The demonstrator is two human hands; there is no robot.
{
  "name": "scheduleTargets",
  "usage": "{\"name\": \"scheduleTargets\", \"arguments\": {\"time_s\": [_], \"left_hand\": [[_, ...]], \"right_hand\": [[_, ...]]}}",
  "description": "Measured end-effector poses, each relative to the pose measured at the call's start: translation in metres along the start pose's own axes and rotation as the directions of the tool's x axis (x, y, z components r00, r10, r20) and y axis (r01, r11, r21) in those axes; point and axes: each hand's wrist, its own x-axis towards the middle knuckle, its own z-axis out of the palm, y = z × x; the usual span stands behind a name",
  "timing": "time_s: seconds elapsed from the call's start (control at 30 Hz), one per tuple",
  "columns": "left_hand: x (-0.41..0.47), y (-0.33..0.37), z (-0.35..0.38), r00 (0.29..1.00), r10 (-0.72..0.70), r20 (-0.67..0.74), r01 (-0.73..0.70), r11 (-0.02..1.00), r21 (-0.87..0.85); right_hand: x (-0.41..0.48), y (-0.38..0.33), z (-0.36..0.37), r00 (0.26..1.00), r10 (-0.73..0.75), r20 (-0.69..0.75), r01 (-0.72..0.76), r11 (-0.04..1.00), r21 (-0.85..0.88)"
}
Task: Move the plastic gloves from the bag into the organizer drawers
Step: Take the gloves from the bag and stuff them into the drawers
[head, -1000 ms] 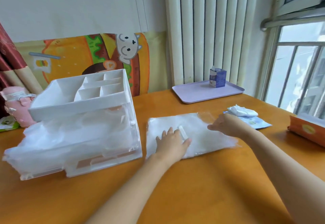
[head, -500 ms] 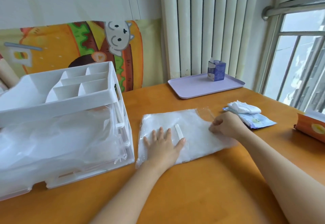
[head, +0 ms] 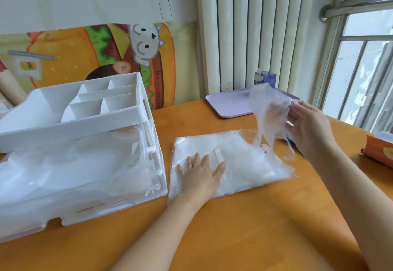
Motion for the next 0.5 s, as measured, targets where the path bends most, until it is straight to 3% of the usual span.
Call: {"name": "scheduleTargets", "arguments": {"time_s": [0.03,0.07,0.13,0.17,0.23,0.3,0.33,0.4,0.47,0.5], "left_hand": [[0.0,0.003,-0.004,0.999,0.036,-0.017,-0.039,0.984,-0.172],[-0.001,0.007,-0.009,0.997,0.074,-0.009,-0.071,0.902,-0.425],[-0.004,0.015,-0.018,0.988,0.144,0.061,-0.022,0.517,-0.856],[-0.007,0.019,-0.022,0.977,0.178,0.115,0.047,0.344,-0.938],[-0.011,0.027,-0.023,0.952,0.231,0.201,0.172,0.14,-0.975],[-0.015,0.035,-0.025,0.922,0.3,0.245,0.251,0.022,-0.968],[-0.017,0.038,-0.028,0.911,0.338,0.237,0.266,-0.04,-0.963],[-0.021,0.043,-0.035,0.895,0.407,0.184,0.271,-0.166,-0.948],[-0.028,0.05,-0.045,0.892,0.438,0.114,0.232,-0.226,-0.946],[-0.032,0.053,-0.049,0.908,0.41,0.089,0.186,-0.203,-0.962]], "right_hand": [[0.0,-0.003,0.002,0.993,0.093,0.069,-0.104,0.982,0.16],[-0.004,-0.007,0.005,0.973,0.164,0.16,-0.202,0.944,0.26],[-0.008,-0.009,0.01,0.936,0.226,0.269,-0.313,0.883,0.35],[-0.012,-0.009,0.012,0.926,0.218,0.307,-0.323,0.88,0.349],[-0.013,-0.009,0.012,0.902,0.208,0.378,-0.34,0.882,0.325],[-0.01,-0.008,0.011,0.9,0.198,0.388,-0.276,0.948,0.156],[-0.011,-0.012,0.012,0.907,0.184,0.38,-0.231,0.97,0.081],[-0.013,-0.009,0.009,0.851,0.168,0.498,-0.245,0.965,0.094],[-0.018,-0.009,0.01,0.792,0.192,0.58,-0.312,0.943,0.114],[-0.02,-0.008,0.01,0.749,0.196,0.632,-0.335,0.936,0.107]]}}
